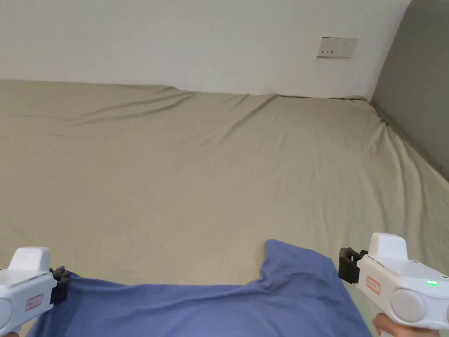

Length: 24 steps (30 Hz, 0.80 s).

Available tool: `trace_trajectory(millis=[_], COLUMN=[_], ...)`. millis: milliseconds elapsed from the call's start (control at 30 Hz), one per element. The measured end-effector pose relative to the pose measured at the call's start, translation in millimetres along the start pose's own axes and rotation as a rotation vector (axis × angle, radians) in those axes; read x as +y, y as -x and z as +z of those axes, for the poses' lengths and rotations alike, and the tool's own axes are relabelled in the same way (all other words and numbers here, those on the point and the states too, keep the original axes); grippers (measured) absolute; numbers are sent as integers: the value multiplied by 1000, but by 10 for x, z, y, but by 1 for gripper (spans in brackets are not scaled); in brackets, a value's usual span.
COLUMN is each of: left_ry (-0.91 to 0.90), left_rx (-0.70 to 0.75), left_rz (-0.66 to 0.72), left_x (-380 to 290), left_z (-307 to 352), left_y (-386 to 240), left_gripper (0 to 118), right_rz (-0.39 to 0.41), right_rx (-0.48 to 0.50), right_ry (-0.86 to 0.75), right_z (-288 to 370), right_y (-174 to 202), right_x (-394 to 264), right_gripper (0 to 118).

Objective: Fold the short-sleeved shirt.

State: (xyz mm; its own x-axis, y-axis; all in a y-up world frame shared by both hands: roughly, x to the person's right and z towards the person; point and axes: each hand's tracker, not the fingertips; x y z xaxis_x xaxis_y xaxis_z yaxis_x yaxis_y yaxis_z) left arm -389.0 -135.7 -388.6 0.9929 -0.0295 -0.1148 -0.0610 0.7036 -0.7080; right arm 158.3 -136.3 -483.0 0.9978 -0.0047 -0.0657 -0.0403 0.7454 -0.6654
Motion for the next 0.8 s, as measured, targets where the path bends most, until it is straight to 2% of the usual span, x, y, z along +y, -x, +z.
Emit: trace_trajectory(millis=[67,100,133,167,267,300,333,367,400,433,467,500,533,633,800], left_ry=[-17,-24,-32,-39,-43,-43,-39,-40,-39,-36,-32,-32,-33,-49,-64], left_rx=[-11,-17,-26,-31,-49,-50,-50,-51,-52,-51,-52,-53,-49,-32,-23], left_rz=[0,7,11,18,30,28,27,29,34,48,60,69,79,120,199], left_x=[24,50,61,67,81,75,62,58,42,26,14,-2,-20,-81,-236], left_z=[165,249,301,342,384,386,384,345,344,349,347,346,358,445,702], left_y=[-4,1,3,4,22,17,10,41,44,49,63,76,80,108,185], left_gripper=[3,3,3,3,3,3,3,3,3,3,3,3,3,3,3], right_rz=[-43,-19,-19,-7,46,39,60,82,106,109,117,130,165,172,136], right_rx=[0,-8,-15,-31,-26,-34,-37,-27,-22,-18,-59,-36,-22,-18,54], right_ry=[76,126,166,181,225,249,282,301,306,248,225,250,253,191,66], right_z=[-358,-544,-686,-806,-1064,-1133,-1172,-1190,-1203,-1018,-948,-916,-883,-571,190], right_y=[-71,-86,-74,-48,10,31,63,98,134,266,309,331,315,294,88], right_x=[3,-4,-30,-52,-128,-174,-206,-239,-273,-296,-278,-273,-265,-248,-222], right_gripper=[74,95,106,110,107,104,94,76,63,57,39,7,5,5,5])
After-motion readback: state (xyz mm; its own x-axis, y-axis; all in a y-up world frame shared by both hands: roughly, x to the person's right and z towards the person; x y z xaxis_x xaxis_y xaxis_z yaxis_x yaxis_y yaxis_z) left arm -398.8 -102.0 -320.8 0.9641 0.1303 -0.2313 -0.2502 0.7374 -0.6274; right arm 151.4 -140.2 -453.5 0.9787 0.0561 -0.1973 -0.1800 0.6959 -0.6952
